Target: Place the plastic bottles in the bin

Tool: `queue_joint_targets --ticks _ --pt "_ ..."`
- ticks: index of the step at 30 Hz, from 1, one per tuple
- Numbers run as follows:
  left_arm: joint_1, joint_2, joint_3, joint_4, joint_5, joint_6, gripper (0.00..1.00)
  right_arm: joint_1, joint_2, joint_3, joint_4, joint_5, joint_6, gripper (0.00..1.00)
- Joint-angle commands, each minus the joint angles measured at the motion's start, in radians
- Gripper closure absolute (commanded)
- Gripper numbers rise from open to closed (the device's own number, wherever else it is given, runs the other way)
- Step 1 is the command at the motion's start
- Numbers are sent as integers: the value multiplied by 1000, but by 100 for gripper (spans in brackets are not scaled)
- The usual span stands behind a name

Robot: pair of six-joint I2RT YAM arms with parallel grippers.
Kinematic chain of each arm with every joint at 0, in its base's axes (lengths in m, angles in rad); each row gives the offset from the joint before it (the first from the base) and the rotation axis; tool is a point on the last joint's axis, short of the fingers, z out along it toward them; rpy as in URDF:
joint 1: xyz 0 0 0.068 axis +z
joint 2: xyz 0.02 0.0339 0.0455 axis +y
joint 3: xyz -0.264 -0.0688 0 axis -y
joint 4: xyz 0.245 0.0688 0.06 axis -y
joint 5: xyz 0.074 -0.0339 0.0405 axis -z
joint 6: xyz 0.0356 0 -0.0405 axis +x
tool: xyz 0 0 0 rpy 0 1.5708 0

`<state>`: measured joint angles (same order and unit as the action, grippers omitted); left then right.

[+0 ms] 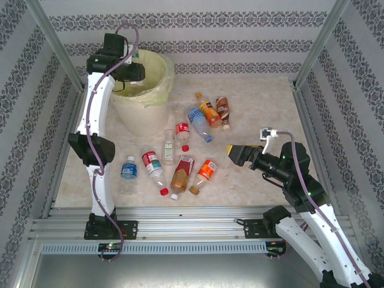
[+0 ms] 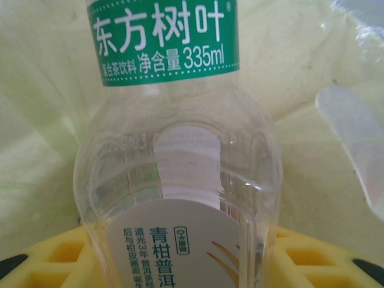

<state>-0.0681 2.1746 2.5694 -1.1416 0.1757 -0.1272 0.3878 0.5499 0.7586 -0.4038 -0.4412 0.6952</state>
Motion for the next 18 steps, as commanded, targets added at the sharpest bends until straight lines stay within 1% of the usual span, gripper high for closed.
queue_joint_targets --ticks 1,9,12,18 --pt "7 28 -6 -33 14 -17 49 -10 -18 4 -14 17 -19 2" --pt "4 54 -53 -34 29 -37 45 -12 -18 -4 -19 22 -9 2" --pt "4 53 -70 -27 53 -47 37 -12 -12 -8 -12 20 -3 2" --pt "3 35 -60 -15 107 -53 17 -12 -6 -13 -13 18 -3 3"
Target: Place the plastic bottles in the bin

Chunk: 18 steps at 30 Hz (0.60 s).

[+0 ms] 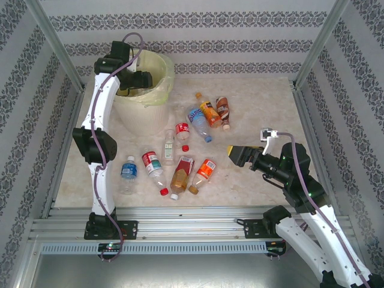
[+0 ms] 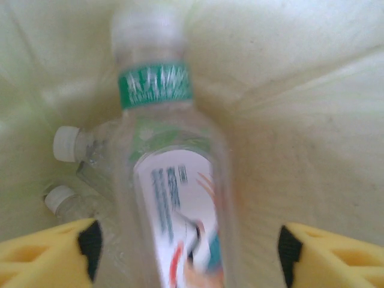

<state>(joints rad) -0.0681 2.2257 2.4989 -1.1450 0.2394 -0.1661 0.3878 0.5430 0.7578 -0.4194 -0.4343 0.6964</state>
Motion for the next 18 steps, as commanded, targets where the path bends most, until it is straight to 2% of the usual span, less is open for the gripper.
queue_joint_targets --ticks 1,8,18 --pt "3 -25 12 -11 46 -15 13 -12 1 -15 4 11 -3 3" --pt "1 -118 15 29 71 -41 0 -12 5 -21 3 22 13 3" --pt "-34 -296 -41 112 71 -19 0 -8 23 -48 -2 55 62 3"
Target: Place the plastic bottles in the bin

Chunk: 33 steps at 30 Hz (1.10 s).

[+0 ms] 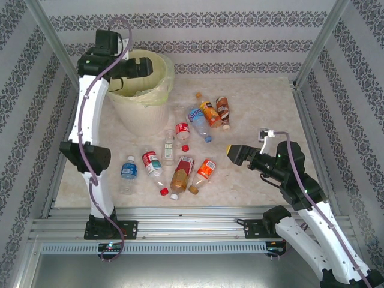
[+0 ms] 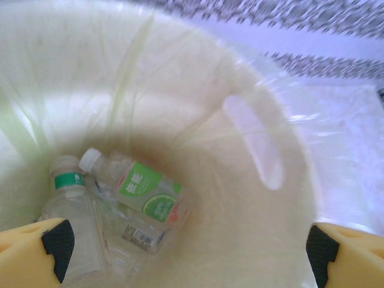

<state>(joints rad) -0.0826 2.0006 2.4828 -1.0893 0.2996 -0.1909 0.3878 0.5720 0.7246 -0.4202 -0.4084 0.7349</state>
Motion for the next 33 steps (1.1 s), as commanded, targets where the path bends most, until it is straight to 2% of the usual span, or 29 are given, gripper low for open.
queue_joint_targets --ticks 1,5,10,14,21,28,33 --pt "-27 -99 -48 72 9 11 0 -7 -6 -20 -3 34 27 3" --pt "-61 -244 -228 173 46 25 0 -5 3 -32 -40 78 52 2" --pt "-152 -452 -529 338 190 66 0 3 17 -36 -108 145 87 2" --pt "-242 -595 -797 504 295 49 0 12 18 -63 -120 203 122 2" --pt "-393 -726 -1124 758 415 27 0 49 46 -71 -160 295 169 2" --pt "-433 -783 -1378 1001 422 11 0 120 152 -69 -140 318 248 2" --pt "-472 -790 -1387 923 337 99 0 203 238 -72 -98 397 311 2"
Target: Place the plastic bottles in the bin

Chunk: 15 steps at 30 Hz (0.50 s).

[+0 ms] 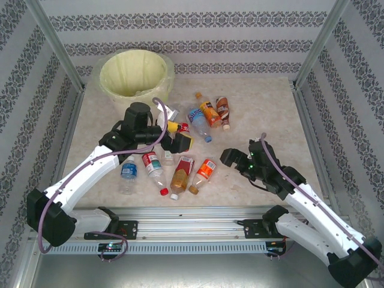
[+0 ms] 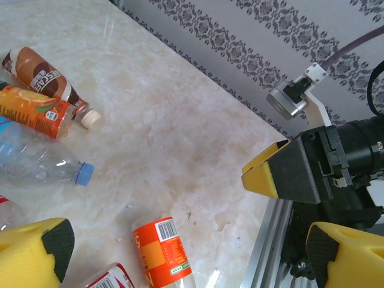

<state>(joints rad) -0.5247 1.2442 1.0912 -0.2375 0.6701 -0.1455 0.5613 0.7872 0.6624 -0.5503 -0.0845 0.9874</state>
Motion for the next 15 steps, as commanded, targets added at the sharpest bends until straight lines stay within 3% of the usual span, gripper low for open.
queue_joint_targets --ticks 1,15 --pt "-35 -35 2 70 -43 56 0 40 39 -17 48 81 73 2" --pt "-83 -20 8 34 -98 83 0 138 294 -12 239 85 141 5"
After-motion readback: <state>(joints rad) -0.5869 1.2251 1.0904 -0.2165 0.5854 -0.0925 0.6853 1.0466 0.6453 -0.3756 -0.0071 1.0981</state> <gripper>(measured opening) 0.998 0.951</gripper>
